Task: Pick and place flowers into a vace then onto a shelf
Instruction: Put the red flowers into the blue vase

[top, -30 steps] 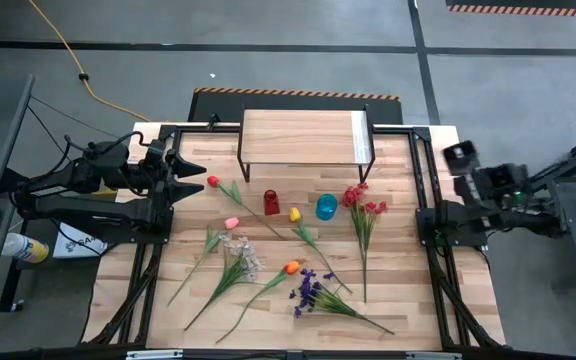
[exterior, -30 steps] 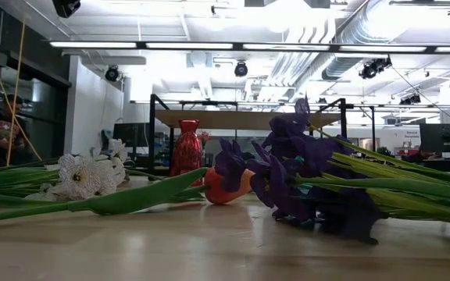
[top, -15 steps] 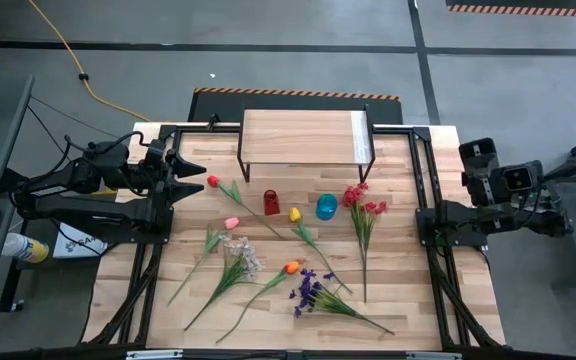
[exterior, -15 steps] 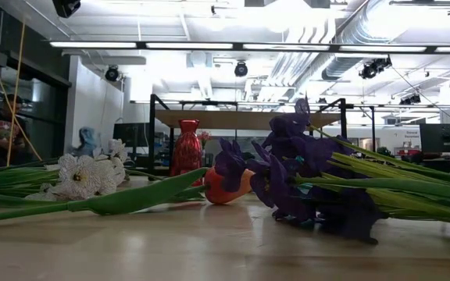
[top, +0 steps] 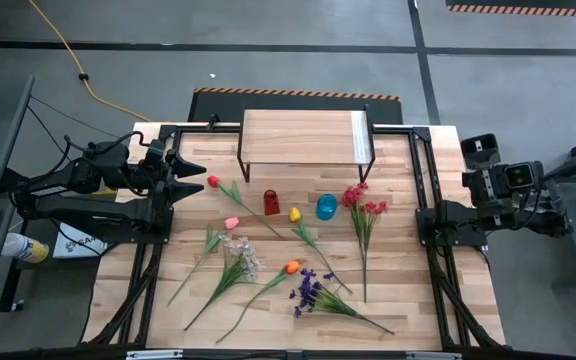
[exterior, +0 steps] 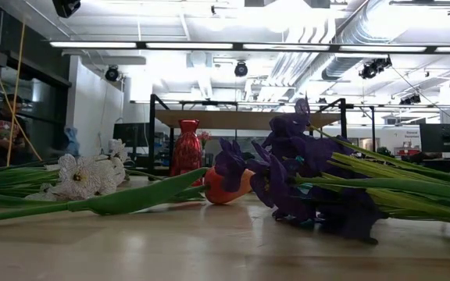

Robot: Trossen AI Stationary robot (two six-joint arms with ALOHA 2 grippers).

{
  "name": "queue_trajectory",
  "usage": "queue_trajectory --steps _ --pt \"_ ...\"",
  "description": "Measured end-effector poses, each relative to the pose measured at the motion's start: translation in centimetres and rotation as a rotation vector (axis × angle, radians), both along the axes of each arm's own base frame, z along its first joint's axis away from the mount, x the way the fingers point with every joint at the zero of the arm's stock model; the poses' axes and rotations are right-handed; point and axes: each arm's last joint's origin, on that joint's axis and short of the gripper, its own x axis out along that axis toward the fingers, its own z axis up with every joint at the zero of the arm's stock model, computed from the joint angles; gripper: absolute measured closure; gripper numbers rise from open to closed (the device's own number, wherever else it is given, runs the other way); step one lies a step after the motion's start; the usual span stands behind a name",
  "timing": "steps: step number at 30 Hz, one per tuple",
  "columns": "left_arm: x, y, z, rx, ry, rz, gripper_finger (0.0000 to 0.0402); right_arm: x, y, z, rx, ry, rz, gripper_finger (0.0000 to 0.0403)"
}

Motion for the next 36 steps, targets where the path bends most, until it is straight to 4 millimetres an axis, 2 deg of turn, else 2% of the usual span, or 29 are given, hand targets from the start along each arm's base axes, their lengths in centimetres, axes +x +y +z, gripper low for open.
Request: queue_trajectory --steps 4,7,10,15,19,23,27,32,36 --pt "0.0 0.0 0.0 -0.005 0.0 0.001 0.0016 -0.3 0.0 1.3 0.001 -0.013 -0.002 0.0123" --pt "0.0 0.0 0.0 -0.005 0.0 0.001 0.0016 0.3 -0.1 3.4 0.006 0.067 -0.022 0.0123" --pt "0.0 0.0 -0.1 -0.005 0.008 0.001 0.0016 1.8 -0.4 5.8 0.024 0.273 -0.071 0.0123" --pt "-0.2 0.0 -0.9 -0.059 0.095 0.01 0.0016 4.1 -1.3 9.5 0.166 0.702 -0.238 0.0124" --pt "-0.4 0.0 -1.8 -0.072 0.191 0.015 0.0016 5.3 -2.1 10.9 0.338 1.072 -0.419 0.0124" --pt "-0.7 0.0 -2.5 -0.092 0.265 0.029 0.0016 5.9 -2.6 10.7 0.591 1.424 -0.531 0.0124" --pt "-0.8 0.0 -2.8 -0.091 0.297 0.032 0.0016 6.3 -2.8 9.3 0.853 1.687 -0.586 0.0124" --pt "-0.9 0.0 -2.9 -0.091 0.308 0.033 0.0016 6.9 -2.7 6.3 1.16 1.969 -0.591 0.0124" --pt "-0.9 0.0 -2.9 -0.089 0.308 0.035 0.0016 7.8 -2.2 2.9 1.285 2.125 -0.51 0.0124"
